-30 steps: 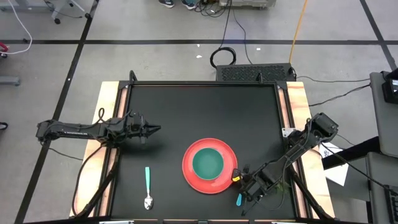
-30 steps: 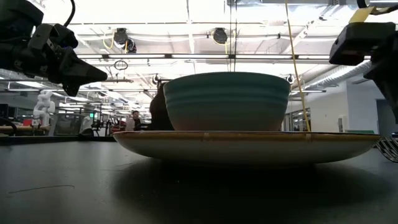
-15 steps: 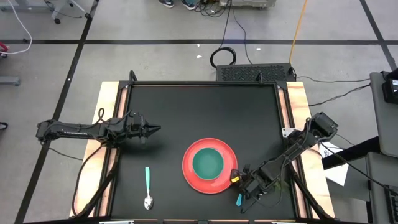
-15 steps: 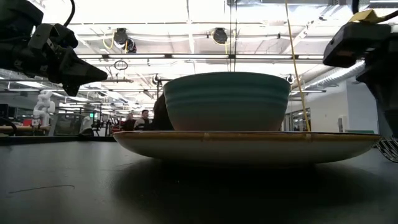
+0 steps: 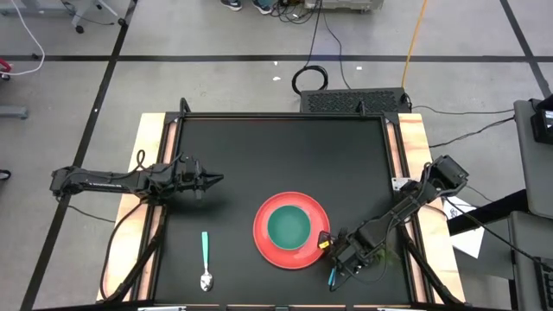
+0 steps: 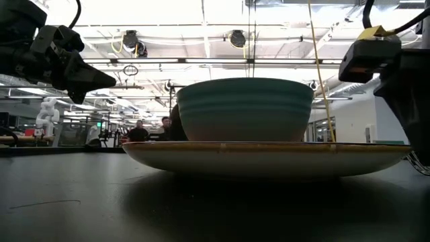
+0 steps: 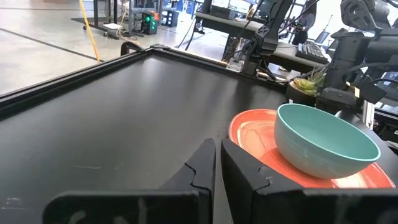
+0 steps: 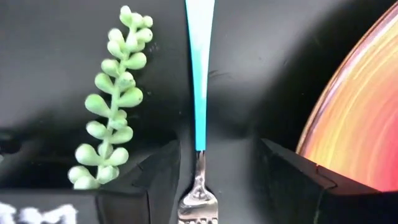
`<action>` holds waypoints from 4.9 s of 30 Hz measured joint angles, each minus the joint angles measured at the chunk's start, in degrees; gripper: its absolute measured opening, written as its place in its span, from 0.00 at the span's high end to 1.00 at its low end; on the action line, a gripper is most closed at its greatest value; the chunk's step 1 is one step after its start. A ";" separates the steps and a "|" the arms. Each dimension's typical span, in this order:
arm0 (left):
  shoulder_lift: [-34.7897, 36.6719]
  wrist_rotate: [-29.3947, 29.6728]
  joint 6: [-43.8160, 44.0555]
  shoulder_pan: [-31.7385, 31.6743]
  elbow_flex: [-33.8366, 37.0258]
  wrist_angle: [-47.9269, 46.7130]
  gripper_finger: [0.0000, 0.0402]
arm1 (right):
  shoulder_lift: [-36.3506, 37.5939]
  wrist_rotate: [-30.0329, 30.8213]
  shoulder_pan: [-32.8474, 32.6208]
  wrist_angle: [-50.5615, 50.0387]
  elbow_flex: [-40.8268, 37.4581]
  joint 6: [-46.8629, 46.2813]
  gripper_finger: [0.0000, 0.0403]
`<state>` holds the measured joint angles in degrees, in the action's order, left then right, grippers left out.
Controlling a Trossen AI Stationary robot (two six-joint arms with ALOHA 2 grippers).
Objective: Set table place
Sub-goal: Put the blue fork on the orange plate to the right of the green bowl
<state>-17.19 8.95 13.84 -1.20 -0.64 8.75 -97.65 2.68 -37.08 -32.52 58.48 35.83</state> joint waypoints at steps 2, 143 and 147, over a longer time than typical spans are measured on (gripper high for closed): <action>0.00 0.00 -0.01 -0.01 0.00 0.00 0.92 | -0.44 -0.34 0.00 0.52 0.00 0.02 0.48; 0.00 0.13 -1.32 -0.01 0.02 -2.95 0.92 | 1.76 -4.69 16.64 -11.32 12.17 31.52 0.98; 0.00 0.13 -1.50 0.00 0.02 -2.95 0.92 | 1.76 -6.96 17.40 -10.28 12.16 31.58 0.98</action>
<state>-17.19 9.08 12.33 -1.20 -0.62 5.80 -95.90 -4.29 -19.68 -42.80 70.64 67.41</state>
